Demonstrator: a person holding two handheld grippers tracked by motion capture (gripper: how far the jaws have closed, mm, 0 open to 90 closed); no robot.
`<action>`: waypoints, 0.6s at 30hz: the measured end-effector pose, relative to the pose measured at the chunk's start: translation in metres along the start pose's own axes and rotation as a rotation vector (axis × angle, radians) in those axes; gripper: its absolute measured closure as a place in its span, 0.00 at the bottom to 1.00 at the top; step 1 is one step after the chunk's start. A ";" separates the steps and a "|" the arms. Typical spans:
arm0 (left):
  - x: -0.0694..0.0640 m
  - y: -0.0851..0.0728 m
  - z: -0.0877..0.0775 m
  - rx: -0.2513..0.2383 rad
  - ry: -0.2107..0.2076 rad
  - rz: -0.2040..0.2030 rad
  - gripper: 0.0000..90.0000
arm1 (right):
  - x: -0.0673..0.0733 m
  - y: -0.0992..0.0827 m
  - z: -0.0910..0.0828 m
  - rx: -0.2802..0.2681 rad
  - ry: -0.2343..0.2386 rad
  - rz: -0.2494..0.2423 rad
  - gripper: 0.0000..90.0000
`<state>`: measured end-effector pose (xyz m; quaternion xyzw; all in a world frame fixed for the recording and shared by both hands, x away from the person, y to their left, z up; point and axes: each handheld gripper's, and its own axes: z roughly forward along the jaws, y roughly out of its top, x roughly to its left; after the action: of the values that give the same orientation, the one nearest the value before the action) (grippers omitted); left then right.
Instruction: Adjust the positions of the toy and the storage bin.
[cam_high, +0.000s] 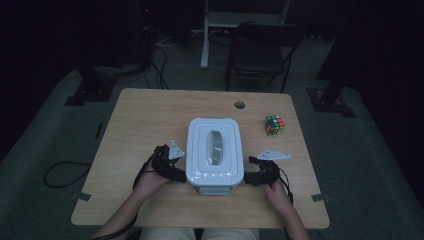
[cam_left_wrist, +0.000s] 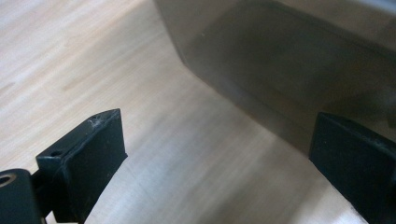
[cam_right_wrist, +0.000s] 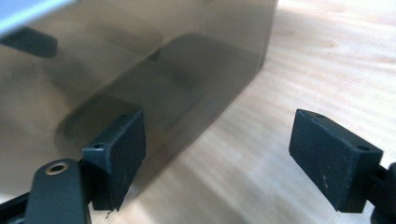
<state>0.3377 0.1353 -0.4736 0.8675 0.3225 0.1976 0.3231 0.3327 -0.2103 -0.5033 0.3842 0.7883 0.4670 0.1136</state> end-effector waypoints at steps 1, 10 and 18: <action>-0.001 -0.001 -0.001 0.000 0.002 0.010 0.05 | 0.001 -0.002 -0.001 -0.003 -0.004 -0.001 0.21; 0.015 -0.012 0.017 -0.011 -0.047 -0.061 0.04 | -0.006 -0.005 -0.002 0.000 -0.058 -0.011 0.15; 0.043 -0.009 0.029 -0.069 -0.043 -0.156 0.04 | -0.035 0.009 0.007 -0.053 -0.118 0.046 0.15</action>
<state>0.3804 0.1575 -0.4944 0.8323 0.3749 0.1641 0.3739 0.3646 -0.2278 -0.5060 0.4259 0.7586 0.4668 0.1590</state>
